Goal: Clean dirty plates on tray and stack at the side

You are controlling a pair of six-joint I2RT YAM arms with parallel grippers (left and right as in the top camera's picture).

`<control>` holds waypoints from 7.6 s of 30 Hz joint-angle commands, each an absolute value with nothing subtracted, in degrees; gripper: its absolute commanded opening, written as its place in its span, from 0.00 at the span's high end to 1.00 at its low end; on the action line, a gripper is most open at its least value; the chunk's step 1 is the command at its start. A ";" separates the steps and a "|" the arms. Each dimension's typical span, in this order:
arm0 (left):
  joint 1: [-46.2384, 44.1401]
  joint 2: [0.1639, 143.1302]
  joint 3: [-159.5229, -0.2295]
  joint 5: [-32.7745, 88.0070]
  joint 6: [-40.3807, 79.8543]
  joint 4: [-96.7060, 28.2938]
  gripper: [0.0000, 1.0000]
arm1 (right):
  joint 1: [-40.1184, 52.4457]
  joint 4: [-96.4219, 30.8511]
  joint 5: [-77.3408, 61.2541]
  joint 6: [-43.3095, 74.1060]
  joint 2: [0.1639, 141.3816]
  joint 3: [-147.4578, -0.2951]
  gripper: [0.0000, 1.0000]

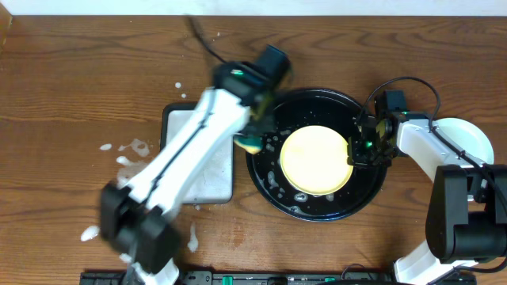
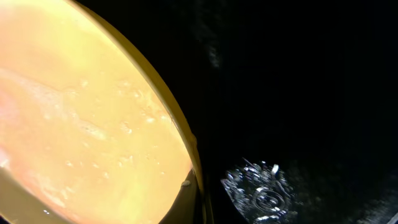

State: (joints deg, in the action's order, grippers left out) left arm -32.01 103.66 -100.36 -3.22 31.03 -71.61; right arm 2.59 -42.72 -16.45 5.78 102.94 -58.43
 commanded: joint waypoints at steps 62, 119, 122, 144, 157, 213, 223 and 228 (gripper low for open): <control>-15.00 72.14 -77.23 0.86 19.51 -67.42 0.19 | 60.60 -49.91 69.67 1.10 65.65 -58.96 0.99; -15.00 72.14 -77.23 0.86 19.51 -67.42 0.18 | 60.58 -49.95 73.47 -0.10 65.63 -58.96 0.99; -15.00 72.14 -77.23 0.86 19.51 -67.42 0.18 | 60.45 -49.93 73.45 -0.08 65.63 -58.96 0.99; -15.00 72.14 -77.23 0.86 19.51 -67.42 0.18 | 5.58 -45.45 3.31 9.15 64.38 -59.16 0.99; -15.00 72.14 -77.23 0.86 19.51 -67.42 0.18 | -42.70 -36.73 -19.55 24.25 84.58 -59.16 0.99; -15.00 72.18 -77.23 0.86 19.51 -67.42 0.18 | 0.14 -37.08 -8.38 -5.67 9.74 -35.14 0.01; -15.00 72.18 -77.23 0.86 19.51 -67.42 0.18 | 0.14 -15.09 -8.62 -5.63 0.25 -11.27 0.01; -15.00 72.18 -77.23 0.86 19.51 -67.42 0.18 | 0.21 -0.73 -9.78 -5.63 0.27 -3.62 0.01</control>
State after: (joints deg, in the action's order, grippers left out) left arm -15.09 71.92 -76.95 1.15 19.49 -67.24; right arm 0.71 -4.62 -9.19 -5.26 0.97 -6.20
